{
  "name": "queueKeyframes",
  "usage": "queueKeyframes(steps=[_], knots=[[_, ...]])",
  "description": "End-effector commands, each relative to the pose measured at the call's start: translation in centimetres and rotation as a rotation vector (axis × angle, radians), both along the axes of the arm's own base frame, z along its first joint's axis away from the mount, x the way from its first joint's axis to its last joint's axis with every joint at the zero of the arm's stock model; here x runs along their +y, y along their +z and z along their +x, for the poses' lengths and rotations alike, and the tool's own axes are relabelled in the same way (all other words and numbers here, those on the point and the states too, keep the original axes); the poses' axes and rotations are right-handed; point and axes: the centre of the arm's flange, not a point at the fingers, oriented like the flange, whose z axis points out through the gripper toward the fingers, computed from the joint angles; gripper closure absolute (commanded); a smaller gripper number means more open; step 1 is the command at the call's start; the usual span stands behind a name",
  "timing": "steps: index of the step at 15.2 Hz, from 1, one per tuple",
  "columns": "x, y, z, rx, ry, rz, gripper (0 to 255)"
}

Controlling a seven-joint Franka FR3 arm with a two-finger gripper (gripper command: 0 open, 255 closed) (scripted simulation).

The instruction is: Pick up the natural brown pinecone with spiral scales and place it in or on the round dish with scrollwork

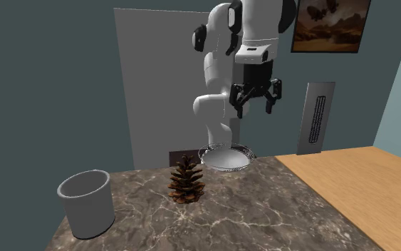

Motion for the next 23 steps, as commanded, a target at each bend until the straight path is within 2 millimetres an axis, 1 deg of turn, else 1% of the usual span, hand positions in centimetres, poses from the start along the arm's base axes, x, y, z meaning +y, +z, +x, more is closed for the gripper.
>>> queueKeyframes(steps=[1,11,21,23], knots=[[0.0,0.0,0.0,0.0,0.0,0.0,0],[-11.5,-1.9,6.5,-0.004,-0.08,0.006,0],[-23.3,-3.8,12.1,-0.007,-0.16,0.012,0],[-23.2,-4.8,12.0,-0.007,-0.16,0.012,0]])
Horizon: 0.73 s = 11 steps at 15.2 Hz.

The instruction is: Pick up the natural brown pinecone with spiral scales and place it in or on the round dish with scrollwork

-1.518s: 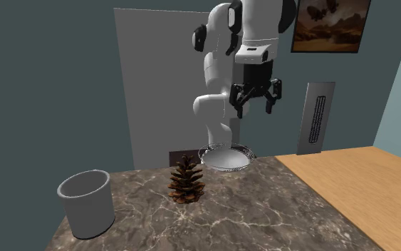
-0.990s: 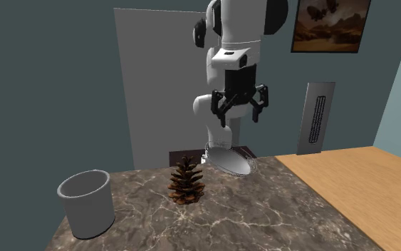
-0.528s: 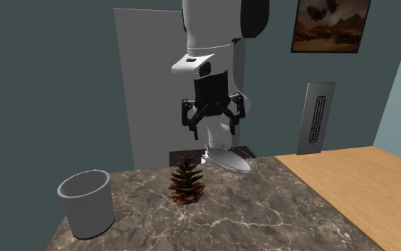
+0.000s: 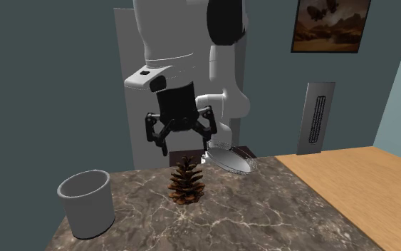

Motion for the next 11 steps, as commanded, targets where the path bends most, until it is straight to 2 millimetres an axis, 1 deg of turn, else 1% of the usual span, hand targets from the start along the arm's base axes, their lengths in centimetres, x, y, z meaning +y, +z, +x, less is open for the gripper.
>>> queueKeyframes(steps=[1,6,11], knots=[[-0.2,-0.9,0.1,0.0,-0.002,0.0,0],[0.1,-3.3,-0.3,0.0,-0.002,0.0,0],[0.1,-3.3,-0.2,0.0,-0.002,0.0,0]])
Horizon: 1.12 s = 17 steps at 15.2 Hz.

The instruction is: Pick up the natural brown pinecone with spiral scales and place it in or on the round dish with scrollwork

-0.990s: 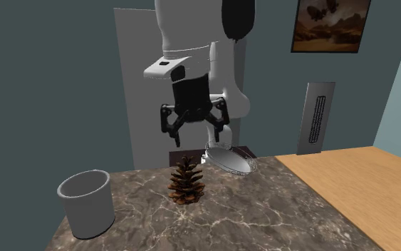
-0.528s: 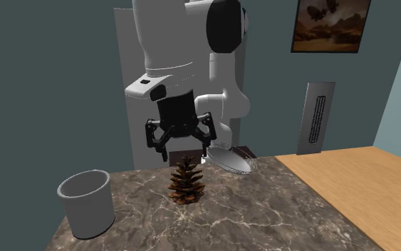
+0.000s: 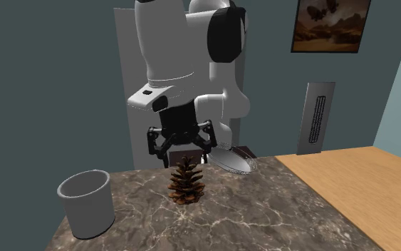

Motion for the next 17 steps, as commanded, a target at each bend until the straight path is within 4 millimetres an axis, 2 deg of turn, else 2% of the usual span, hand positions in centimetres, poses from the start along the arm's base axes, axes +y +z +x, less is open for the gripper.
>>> queueKeyframes(steps=[1,3,4,13,17], knots=[[0.0,0.0,0.0,0.0,0.0,0.0,0],[0.0,0.0,0.0,0.0,0.0,0.0,0],[0.0,0.0,0.0,0.0,0.0,0.0,255],[0.0,0.0,0.0,0.0,0.0,0.0,255],[0.0,2.1,0.0,0.0,0.0,0.0,255]])
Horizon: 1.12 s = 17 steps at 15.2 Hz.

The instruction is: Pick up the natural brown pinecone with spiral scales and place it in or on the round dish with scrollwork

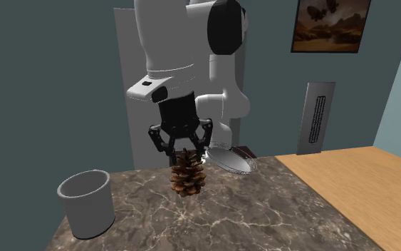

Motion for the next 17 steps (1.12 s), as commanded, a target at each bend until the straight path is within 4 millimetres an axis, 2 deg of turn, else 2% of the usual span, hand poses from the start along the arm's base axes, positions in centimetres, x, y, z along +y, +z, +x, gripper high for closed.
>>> queueKeyframes(steps=[1,17], knots=[[0.0,1.1,0.0,0.0,0.0,0.0,255],[0.0,9.5,0.0,0.0,0.0,0.0,255]])
